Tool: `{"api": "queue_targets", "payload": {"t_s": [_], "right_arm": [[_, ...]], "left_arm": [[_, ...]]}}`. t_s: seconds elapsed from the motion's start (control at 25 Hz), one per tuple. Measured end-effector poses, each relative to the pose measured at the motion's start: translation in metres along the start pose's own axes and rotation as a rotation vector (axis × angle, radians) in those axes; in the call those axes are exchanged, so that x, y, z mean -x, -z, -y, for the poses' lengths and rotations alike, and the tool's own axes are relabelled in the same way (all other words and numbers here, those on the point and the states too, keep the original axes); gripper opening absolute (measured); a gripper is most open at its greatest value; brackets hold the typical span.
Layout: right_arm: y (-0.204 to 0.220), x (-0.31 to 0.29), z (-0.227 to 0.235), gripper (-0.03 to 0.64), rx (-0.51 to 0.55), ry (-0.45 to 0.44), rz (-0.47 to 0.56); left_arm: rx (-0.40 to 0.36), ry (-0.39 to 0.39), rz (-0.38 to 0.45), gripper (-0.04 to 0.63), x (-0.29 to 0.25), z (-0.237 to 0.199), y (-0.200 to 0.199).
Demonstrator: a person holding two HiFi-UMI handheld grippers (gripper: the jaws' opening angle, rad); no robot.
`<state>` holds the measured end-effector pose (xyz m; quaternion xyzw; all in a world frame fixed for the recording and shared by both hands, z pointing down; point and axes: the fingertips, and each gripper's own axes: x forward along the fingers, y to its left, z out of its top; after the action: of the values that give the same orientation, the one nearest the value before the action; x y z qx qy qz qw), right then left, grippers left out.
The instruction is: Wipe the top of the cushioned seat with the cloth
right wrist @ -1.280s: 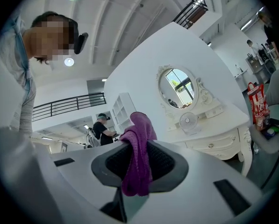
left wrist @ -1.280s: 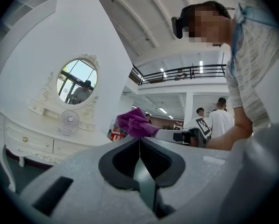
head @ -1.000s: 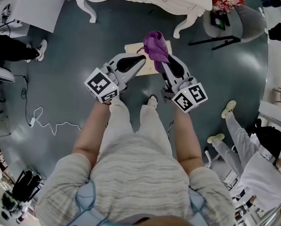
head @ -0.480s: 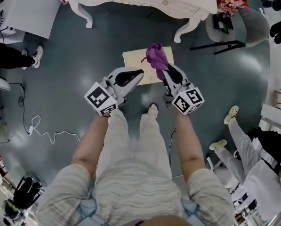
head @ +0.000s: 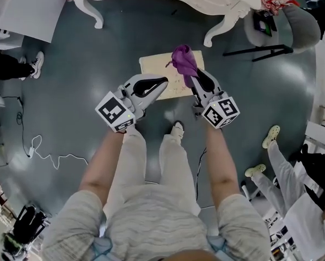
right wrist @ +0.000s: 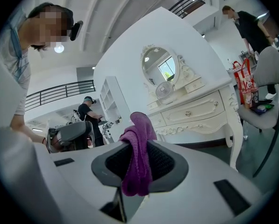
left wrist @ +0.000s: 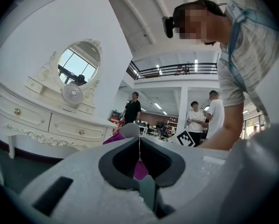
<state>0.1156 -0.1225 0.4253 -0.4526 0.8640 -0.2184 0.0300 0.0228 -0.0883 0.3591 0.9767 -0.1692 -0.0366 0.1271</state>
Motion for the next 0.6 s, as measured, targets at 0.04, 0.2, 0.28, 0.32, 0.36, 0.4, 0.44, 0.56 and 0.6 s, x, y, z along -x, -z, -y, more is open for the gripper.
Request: {"api": "queue_targets", "payload": {"t_s": [0.04, 0.2, 0.28, 0.32, 0.36, 0.4, 0.44, 0.56, 0.6], "right_arm": [[0.006, 0.0, 0.004, 0.078, 0.004, 0.006, 0.005], [0.031, 0.0, 0.024, 0.078, 0.023, 0.034, 0.008], [0.044, -0.001, 0.034, 0.078, 0.033, 0.048, 0.008], [0.05, -0.002, 0.039, 0.078, 0.037, 0.054, 0.008], [0.056, -0.002, 0.044, 0.078, 0.04, 0.06, 0.008], [0.063, -0.003, 0.049, 0.078, 0.041, 0.067, 0.007], [0.07, -0.003, 0.055, 0.078, 0.041, 0.076, 0.006], [0.088, -0.004, 0.075, 0.078, 0.046, 0.112, 0.0], [0.095, -0.005, 0.082, 0.078, 0.05, 0.124, -0.008]], "left_arm": [[-0.005, 0.002, 0.002, 0.014, 0.0, -0.001, 0.006], [-0.013, 0.0, 0.009, 0.014, 0.002, -0.008, 0.035], [-0.011, -0.003, 0.012, 0.014, 0.001, -0.013, 0.052], [-0.01, -0.005, 0.012, 0.014, 0.001, -0.016, 0.06], [-0.008, -0.006, 0.009, 0.014, 0.0, -0.018, 0.069], [-0.007, -0.006, 0.005, 0.014, -0.002, -0.019, 0.078], [-0.007, -0.003, 0.0, 0.014, -0.004, -0.02, 0.086], [-0.007, 0.016, -0.007, 0.014, -0.014, -0.02, 0.108], [-0.007, 0.021, -0.008, 0.014, -0.016, -0.02, 0.115]]}}
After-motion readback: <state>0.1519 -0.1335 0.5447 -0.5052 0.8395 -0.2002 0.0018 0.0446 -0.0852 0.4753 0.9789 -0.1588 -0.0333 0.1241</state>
